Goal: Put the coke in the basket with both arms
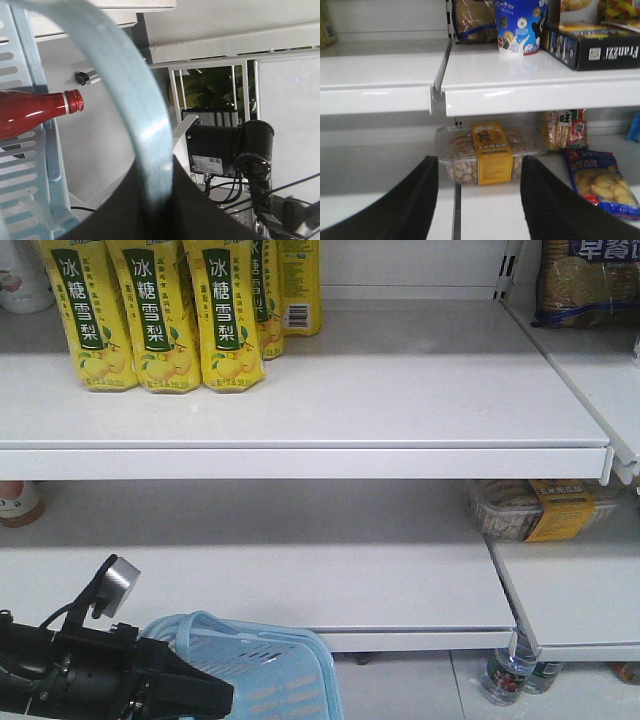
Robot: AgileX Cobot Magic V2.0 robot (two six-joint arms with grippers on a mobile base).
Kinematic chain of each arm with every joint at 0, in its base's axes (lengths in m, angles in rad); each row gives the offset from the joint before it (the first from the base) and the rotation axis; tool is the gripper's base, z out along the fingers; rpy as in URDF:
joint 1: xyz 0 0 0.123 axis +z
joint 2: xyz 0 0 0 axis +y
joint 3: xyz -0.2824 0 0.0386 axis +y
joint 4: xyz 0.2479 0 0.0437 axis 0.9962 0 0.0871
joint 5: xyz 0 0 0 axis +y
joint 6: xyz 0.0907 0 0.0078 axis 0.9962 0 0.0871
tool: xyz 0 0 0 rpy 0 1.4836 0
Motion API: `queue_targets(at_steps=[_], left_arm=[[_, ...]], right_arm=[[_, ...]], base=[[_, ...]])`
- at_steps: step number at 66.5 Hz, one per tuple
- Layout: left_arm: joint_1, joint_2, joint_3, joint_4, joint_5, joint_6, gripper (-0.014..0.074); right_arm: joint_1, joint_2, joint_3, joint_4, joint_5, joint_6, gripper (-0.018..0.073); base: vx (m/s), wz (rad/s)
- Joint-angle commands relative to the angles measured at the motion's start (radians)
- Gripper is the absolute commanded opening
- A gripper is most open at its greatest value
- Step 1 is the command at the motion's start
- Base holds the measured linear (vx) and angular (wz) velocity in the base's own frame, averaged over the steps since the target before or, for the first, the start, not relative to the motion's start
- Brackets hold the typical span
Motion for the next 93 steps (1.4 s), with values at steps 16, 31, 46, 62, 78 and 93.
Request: queue_targets(at_steps=[16, 31, 46, 62, 78, 93], left_arm=[[-0.004, -0.031, -0.024, -0.097, 0.102, 0.005, -0.0006], [-0.004, -0.031, -0.024, -0.097, 0.102, 0.005, -0.0006], [-0.004, -0.031, -0.024, -0.097, 0.102, 0.005, -0.0006], [-0.004, -0.031, -0.024, -0.097, 0.102, 0.005, -0.0006], [-0.004, -0.031, -0.024, -0.097, 0.102, 0.005, -0.0006], [-0.004, -0.031, -0.024, -0.097, 0.102, 0.005, -0.0006]], right_arm=[[-0.005, -0.069, 0.169, -0.056, -0.322, -0.012, 0.0364], [-0.005, -0.069, 0.206, -0.103, -0.44, -0.002, 0.0364], [-0.005, -0.069, 0.22, -0.056, -0.406, 0.091, 0.0317], [-0.005, -0.069, 0.246, -0.053, -0.393, 0.103, -0.0016], [-0.005, -0.069, 0.246, -0.064, -0.388, 0.104, -0.001], [-0.005, -0.069, 0.246, -0.063, -0.386, 0.105, -0.001]], base=[[0.0, 0.0], [0.0, 0.0], [0.0, 0.0], [0.0, 0.0], [0.0, 0.0], [0.0, 0.0]])
